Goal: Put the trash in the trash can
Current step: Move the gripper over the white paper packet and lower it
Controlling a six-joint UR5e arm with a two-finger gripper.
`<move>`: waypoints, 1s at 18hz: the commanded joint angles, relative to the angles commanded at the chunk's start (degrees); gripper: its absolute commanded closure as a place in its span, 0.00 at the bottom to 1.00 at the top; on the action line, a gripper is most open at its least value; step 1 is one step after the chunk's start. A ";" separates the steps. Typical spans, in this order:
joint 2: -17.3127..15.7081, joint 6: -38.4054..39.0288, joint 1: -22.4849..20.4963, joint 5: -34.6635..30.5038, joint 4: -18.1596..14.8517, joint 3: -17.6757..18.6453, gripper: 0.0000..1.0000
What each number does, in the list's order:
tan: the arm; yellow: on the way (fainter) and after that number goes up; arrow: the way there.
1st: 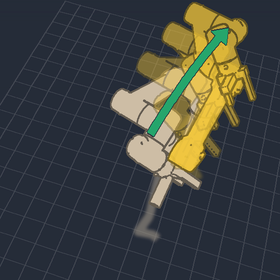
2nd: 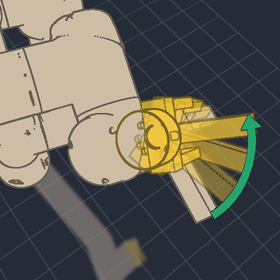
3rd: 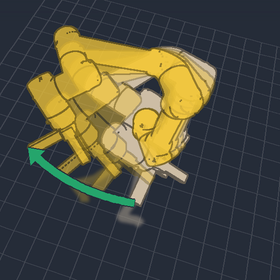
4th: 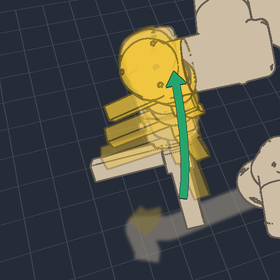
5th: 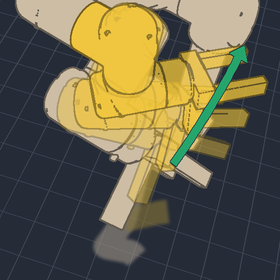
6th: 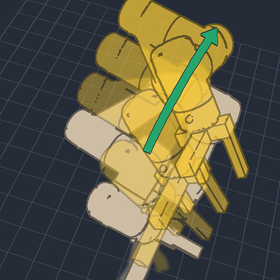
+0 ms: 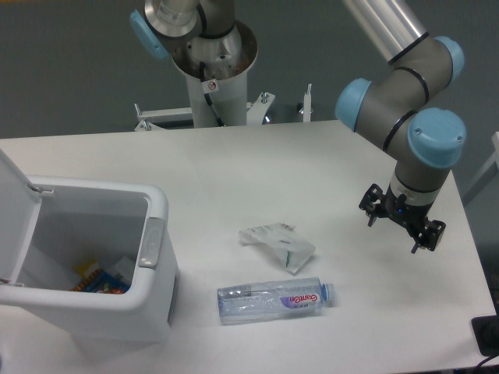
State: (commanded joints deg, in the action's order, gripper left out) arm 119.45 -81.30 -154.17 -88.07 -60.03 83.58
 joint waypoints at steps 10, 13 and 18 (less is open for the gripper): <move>-1.85 11.06 5.97 0.44 1.74 3.77 0.00; -2.37 16.52 8.96 0.53 6.84 7.55 0.00; -4.57 15.74 12.39 1.32 7.29 12.38 0.00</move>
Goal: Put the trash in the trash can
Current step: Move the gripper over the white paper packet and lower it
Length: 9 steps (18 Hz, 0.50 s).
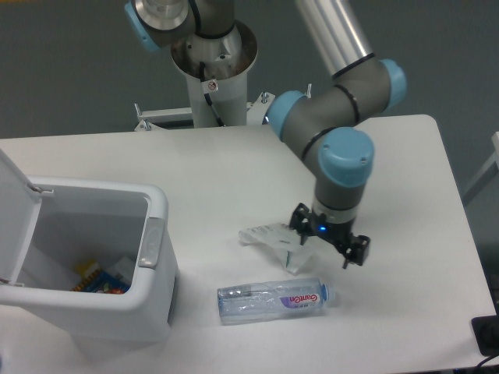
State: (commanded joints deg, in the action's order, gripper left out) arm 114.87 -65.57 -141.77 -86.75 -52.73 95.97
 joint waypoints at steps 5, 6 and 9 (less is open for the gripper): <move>-0.27 -5.60 0.88 0.00 0.00 3.43 0.00; 0.00 -7.02 0.88 -0.17 0.09 4.04 0.00; 0.09 -8.79 0.80 -0.35 0.09 5.36 0.11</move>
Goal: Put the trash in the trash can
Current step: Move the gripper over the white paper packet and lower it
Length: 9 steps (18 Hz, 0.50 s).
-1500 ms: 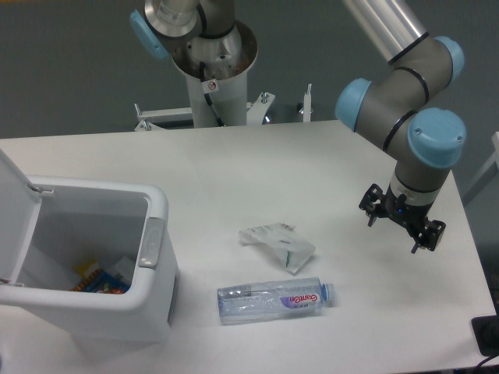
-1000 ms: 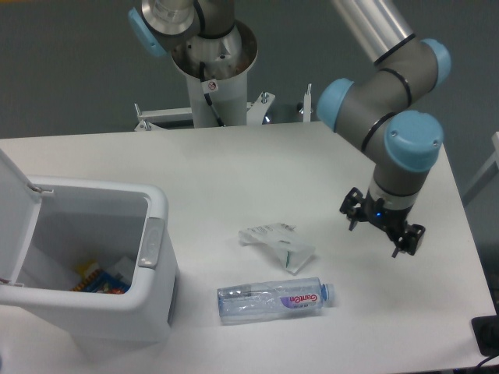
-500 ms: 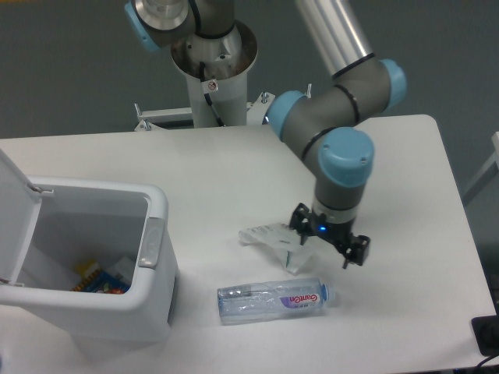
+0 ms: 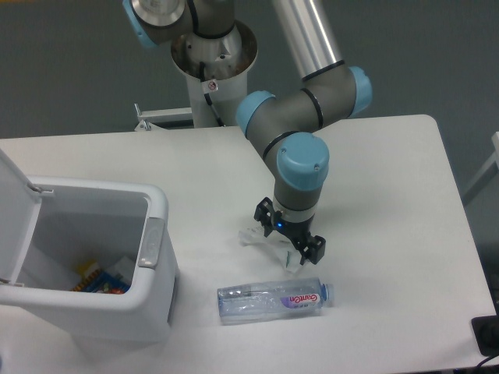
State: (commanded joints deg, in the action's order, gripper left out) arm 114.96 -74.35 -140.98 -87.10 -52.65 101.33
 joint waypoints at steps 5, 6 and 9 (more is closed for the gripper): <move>0.26 0.09 0.00 -0.18 0.09 0.18 0.55; 0.35 0.17 0.00 -0.35 0.09 0.09 0.63; 0.44 0.61 0.00 -1.58 -0.17 -0.78 0.78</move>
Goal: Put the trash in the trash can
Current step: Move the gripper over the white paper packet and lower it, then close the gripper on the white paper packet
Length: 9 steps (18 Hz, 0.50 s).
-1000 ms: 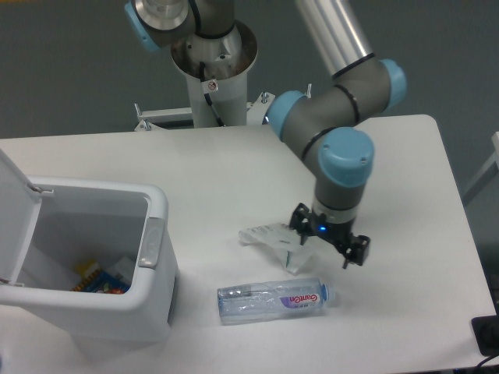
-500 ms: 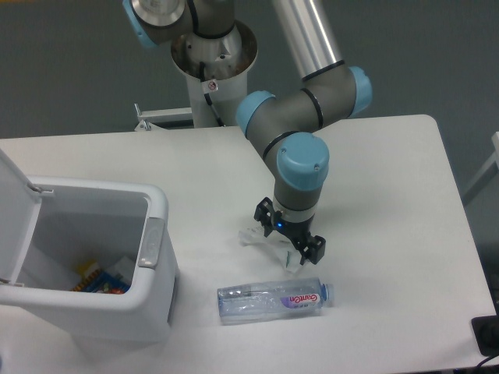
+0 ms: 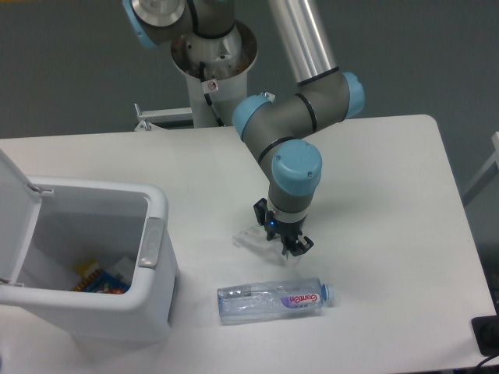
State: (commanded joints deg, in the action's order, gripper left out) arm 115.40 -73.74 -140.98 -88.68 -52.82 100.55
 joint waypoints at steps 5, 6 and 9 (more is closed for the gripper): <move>0.44 0.97 -0.70 -0.27 -1.06 -3.78 1.00; 0.35 1.93 -0.88 -0.09 -1.14 -4.05 1.00; 0.35 3.34 -1.84 -0.09 -3.07 -5.89 1.00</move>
State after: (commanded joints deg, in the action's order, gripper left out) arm 115.75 -70.40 -142.82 -88.77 -55.89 94.67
